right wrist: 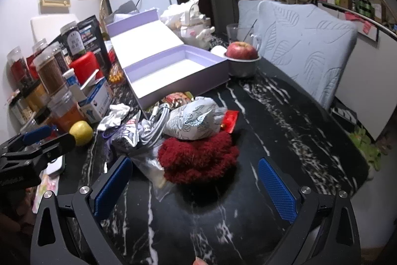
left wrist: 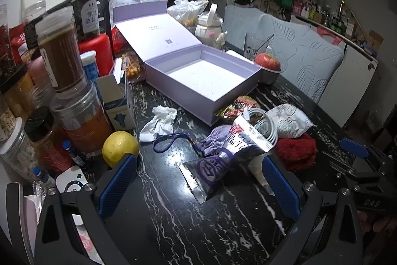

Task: Organize soft objects
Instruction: 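Grasp the GOZI snack bag with the left tool while the right tool grasps the red scrunchie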

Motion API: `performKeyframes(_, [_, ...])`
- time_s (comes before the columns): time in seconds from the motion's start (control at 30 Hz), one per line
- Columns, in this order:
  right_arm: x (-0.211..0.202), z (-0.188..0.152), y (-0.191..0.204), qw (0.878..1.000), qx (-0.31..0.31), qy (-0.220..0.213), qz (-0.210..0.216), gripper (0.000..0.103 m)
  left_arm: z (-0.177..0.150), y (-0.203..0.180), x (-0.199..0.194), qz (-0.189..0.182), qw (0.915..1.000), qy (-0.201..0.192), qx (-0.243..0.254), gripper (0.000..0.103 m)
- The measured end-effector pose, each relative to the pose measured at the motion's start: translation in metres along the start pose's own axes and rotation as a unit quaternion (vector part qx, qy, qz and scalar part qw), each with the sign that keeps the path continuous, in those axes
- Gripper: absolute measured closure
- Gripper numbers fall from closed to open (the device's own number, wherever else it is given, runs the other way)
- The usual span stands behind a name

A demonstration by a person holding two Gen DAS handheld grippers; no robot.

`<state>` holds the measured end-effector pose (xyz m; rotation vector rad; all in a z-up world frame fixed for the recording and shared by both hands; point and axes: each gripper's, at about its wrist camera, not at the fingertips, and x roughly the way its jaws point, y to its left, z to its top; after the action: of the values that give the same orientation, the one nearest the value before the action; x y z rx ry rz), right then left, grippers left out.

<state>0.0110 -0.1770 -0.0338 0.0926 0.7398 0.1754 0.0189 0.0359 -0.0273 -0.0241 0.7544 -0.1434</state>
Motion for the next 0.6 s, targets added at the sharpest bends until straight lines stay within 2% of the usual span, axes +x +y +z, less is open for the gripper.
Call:
performKeyframes(0.43, [0.066,0.003,-0.017,0.998,0.020,0.053,0.029,0.000,0.000,-0.002,0.049,-0.031,0.9980,0.055,0.009,0.000])
performKeyframes(0.47, [0.068,0.002,-0.019,0.998,0.025,0.057,0.033,0.004,0.000,-0.003,0.051,-0.037,0.9976,0.058,0.010,0.000])
performKeyframes(0.5, [0.070,0.002,-0.021,0.997,0.030,0.059,0.039,0.015,0.001,-0.005,0.056,-0.046,0.9970,0.061,0.011,0.000])
performKeyframes(0.6, [0.073,0.000,-0.028,0.994,0.047,0.062,0.072,0.026,0.002,-0.013,0.070,-0.062,0.9953,0.071,0.019,0.000])
